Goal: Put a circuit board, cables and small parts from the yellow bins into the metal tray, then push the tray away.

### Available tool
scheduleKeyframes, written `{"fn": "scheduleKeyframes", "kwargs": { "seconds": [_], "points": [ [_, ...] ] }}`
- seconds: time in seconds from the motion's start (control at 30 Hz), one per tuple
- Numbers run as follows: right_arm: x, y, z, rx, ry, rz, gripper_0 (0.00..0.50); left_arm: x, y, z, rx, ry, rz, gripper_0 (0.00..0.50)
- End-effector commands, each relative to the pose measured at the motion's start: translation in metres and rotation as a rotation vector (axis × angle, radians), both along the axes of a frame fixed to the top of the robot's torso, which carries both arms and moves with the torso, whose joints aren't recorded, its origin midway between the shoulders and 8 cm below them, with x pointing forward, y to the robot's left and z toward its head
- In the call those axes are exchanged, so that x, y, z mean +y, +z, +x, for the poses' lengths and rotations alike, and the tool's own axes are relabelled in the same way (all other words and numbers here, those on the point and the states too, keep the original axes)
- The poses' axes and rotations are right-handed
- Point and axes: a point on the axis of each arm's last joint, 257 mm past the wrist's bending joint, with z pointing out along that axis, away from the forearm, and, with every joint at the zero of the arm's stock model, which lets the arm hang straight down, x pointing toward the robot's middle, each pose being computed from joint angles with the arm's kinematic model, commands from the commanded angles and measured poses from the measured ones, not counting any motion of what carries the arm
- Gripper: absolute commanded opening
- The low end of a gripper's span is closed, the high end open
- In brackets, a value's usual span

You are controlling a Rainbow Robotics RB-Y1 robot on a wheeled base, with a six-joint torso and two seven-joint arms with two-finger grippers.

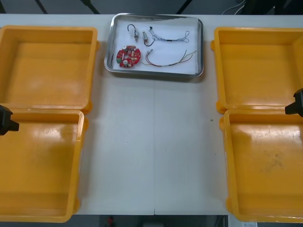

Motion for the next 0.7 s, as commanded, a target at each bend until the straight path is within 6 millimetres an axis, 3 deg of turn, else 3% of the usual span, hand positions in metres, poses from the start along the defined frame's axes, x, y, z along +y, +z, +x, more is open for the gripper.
{"fn": "scheduleKeyframes", "kwargs": {
  "seconds": [0.03,0.27,0.7],
  "points": [
    [-0.02,-0.001,-0.001,-0.016,-0.067,-0.015,0.5,0.007,0.013,0.004,-0.029,-0.109,0.088,0.5],
    [-0.026,-0.012,-0.007,0.013,-0.079,-0.013,0.5,0.007,0.013,0.004,-0.029,-0.109,0.088,0.5],
    [-0.015,-0.032,-0.011,0.044,-0.09,0.049,0.5,0.007,0.013,0.004,-0.029,-0.109,0.088,0.5]
  ]
}}
